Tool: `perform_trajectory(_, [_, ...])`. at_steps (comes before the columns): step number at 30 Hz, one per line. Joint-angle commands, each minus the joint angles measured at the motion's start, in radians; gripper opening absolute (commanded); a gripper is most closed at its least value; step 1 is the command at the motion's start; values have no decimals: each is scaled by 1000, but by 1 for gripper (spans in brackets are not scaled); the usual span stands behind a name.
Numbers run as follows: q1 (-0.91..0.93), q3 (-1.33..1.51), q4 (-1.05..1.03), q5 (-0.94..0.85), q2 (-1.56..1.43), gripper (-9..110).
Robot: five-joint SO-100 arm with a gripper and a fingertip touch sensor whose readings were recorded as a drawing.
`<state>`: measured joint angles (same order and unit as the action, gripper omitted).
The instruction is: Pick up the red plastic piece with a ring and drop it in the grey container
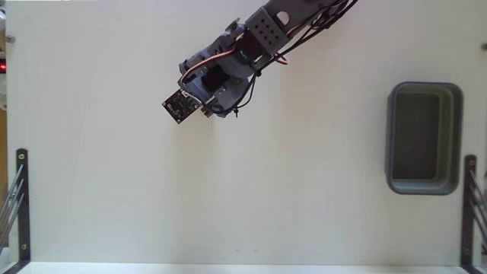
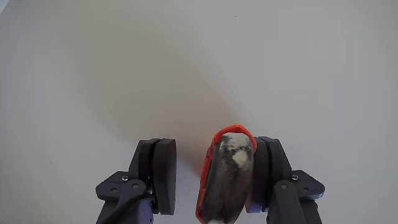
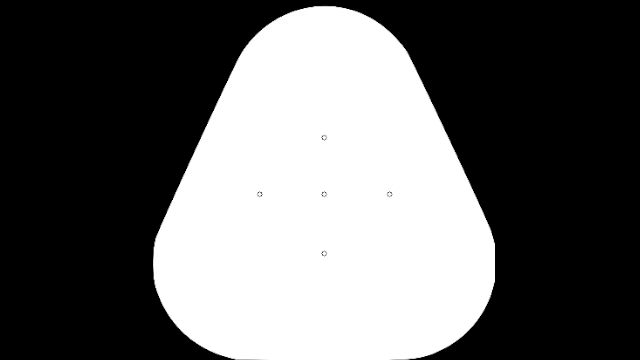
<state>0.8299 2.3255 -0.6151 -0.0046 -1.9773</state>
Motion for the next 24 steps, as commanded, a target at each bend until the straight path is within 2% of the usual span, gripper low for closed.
perform_trajectory(1, [19, 6, 5, 5, -15, 62])
perform_trajectory(24, [19, 6, 5, 5, -15, 55])
